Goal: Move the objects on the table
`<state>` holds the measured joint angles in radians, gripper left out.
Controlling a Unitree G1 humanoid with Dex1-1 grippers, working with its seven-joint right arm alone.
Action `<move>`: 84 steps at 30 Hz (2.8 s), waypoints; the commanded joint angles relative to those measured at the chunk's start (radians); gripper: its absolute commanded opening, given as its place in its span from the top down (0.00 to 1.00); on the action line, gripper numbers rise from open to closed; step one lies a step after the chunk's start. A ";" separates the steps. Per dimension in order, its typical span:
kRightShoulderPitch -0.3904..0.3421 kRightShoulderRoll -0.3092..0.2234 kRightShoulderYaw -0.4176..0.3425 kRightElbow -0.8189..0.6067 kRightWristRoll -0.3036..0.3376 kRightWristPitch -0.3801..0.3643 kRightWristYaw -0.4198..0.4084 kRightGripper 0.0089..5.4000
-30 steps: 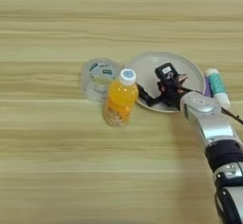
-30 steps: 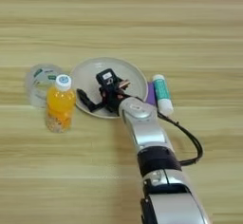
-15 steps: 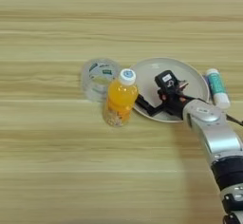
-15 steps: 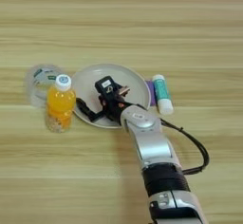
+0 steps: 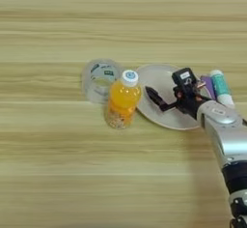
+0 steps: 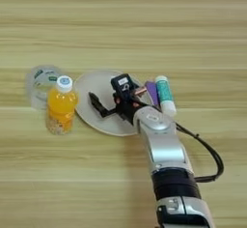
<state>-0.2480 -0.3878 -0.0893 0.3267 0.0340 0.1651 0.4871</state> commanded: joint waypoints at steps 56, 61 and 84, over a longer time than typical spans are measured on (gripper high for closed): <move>0.176 -0.008 0.039 -0.772 0.333 0.097 0.149 0.01; 0.180 -0.006 0.070 -0.744 0.312 0.094 0.155 0.01; 0.154 0.025 0.158 -0.564 0.218 0.083 0.174 0.01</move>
<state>-0.0345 -0.3535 0.0792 -0.2176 0.2585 0.2884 0.6696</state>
